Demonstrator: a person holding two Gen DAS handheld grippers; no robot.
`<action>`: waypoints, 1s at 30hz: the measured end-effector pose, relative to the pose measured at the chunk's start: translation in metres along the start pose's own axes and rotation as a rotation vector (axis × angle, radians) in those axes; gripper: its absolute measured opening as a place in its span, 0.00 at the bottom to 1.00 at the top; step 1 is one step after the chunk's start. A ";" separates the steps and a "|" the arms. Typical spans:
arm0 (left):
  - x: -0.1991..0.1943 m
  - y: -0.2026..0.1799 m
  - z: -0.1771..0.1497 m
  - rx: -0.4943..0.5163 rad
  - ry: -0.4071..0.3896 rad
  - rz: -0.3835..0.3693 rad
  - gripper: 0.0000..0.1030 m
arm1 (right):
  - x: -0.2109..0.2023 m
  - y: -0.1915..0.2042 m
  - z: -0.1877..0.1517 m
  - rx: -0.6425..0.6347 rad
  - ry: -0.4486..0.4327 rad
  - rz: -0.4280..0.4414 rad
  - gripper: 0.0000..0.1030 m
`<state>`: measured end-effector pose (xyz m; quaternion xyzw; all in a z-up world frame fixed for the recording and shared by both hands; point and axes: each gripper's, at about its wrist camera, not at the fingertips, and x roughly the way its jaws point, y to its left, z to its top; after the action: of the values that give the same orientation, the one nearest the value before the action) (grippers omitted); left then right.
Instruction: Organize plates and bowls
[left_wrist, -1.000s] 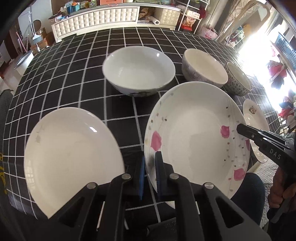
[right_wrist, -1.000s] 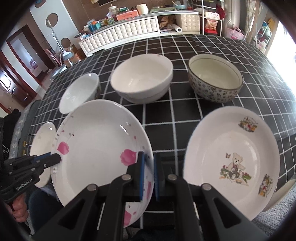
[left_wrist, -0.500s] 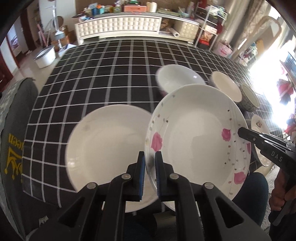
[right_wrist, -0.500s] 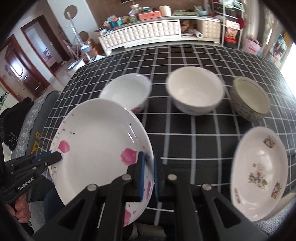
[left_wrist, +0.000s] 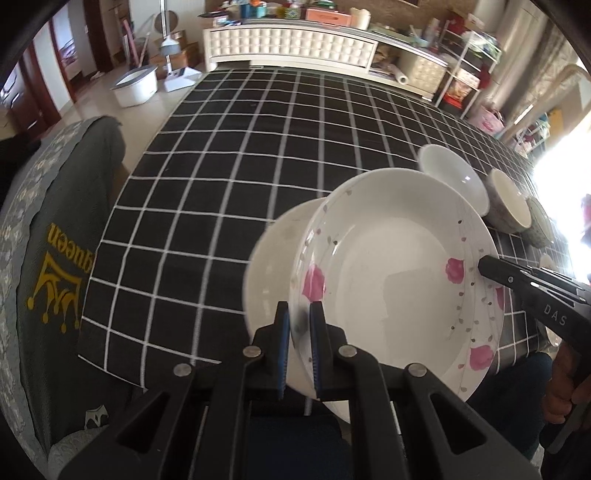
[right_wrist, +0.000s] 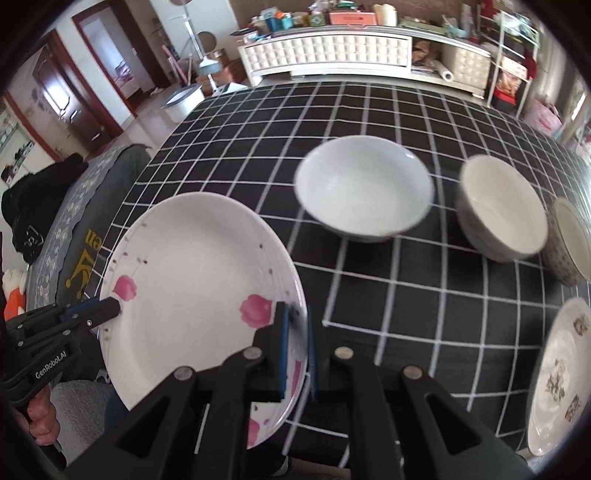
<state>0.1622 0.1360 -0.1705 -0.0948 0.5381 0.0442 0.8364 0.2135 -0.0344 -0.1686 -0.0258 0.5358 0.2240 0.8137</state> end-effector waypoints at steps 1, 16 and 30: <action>0.001 0.004 0.000 -0.008 0.002 0.001 0.09 | 0.002 0.004 0.001 -0.004 0.003 0.001 0.12; 0.023 0.026 0.002 -0.038 0.028 0.006 0.08 | 0.027 0.025 0.002 -0.030 0.057 -0.021 0.12; 0.027 0.032 -0.001 -0.060 0.031 -0.020 0.08 | 0.040 0.029 0.004 -0.079 0.046 -0.080 0.14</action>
<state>0.1671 0.1665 -0.1994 -0.1257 0.5484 0.0506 0.8252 0.2185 0.0064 -0.1968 -0.0844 0.5436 0.2118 0.8078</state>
